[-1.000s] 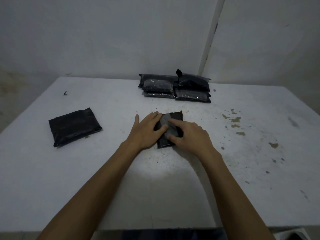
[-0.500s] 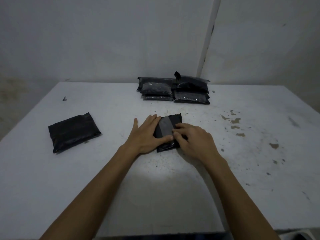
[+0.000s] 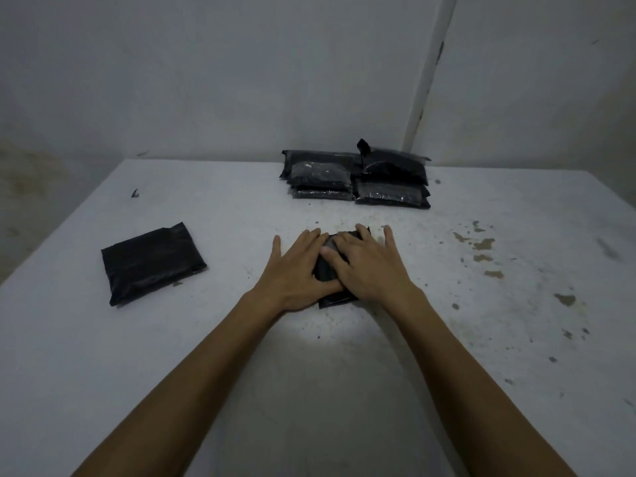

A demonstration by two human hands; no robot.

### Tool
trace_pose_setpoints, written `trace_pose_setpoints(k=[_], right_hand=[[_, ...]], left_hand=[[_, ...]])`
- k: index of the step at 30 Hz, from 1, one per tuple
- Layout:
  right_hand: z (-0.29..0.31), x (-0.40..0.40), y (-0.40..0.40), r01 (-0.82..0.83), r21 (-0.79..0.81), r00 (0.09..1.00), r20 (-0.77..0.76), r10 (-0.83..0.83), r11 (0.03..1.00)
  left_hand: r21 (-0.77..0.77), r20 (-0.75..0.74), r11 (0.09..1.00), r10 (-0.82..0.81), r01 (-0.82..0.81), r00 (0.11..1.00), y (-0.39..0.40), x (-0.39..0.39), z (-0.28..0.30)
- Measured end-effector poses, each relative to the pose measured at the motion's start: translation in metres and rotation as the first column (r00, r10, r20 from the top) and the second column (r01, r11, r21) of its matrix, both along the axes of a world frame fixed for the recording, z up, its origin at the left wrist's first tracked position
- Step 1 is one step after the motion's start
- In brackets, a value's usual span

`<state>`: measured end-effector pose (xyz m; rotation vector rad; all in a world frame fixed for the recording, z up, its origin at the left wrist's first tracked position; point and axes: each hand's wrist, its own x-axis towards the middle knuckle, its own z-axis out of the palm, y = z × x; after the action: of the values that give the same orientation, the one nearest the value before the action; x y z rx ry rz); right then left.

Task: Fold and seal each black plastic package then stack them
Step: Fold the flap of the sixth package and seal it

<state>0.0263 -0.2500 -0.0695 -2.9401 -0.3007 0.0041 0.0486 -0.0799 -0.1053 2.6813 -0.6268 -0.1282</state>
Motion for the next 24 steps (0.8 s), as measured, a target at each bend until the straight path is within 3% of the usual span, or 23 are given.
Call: trace_pose_setpoints(k=[9,14,16,20,22,24], right_hand=[[0.013,0.018,-0.003,0.008,0.059,0.994,-0.106,-0.001,0.998],[0.008,-0.003,-0.013,0.162,0.050,0.987,0.009,-0.163,0.986],[0.007,-0.012,-0.007,0.262,0.084,0.961,0.074,-0.268,0.961],[0.001,-0.017,0.004,0.367,0.101,0.914,0.148,-0.379,0.925],[-0.005,-0.018,0.003,0.322,0.136,0.905,0.247,-0.347,0.937],[-0.011,-0.019,0.001,0.148,0.202,0.923,0.324,-0.209,0.968]], left_hand=[[0.014,-0.080,1.000,-0.009,0.010,0.997,0.002,-0.002,0.011],[-0.171,-0.122,0.985,-0.037,0.016,0.992,0.034,0.006,0.036],[-0.157,-0.075,0.987,-0.030,0.018,0.997,0.046,0.012,0.049],[0.094,0.107,0.995,-0.042,0.032,0.993,0.039,0.007,0.070],[0.179,0.226,0.984,-0.041,0.000,0.973,0.028,-0.005,0.069],[0.188,0.323,0.980,0.006,-0.070,0.946,0.019,-0.018,0.062]])
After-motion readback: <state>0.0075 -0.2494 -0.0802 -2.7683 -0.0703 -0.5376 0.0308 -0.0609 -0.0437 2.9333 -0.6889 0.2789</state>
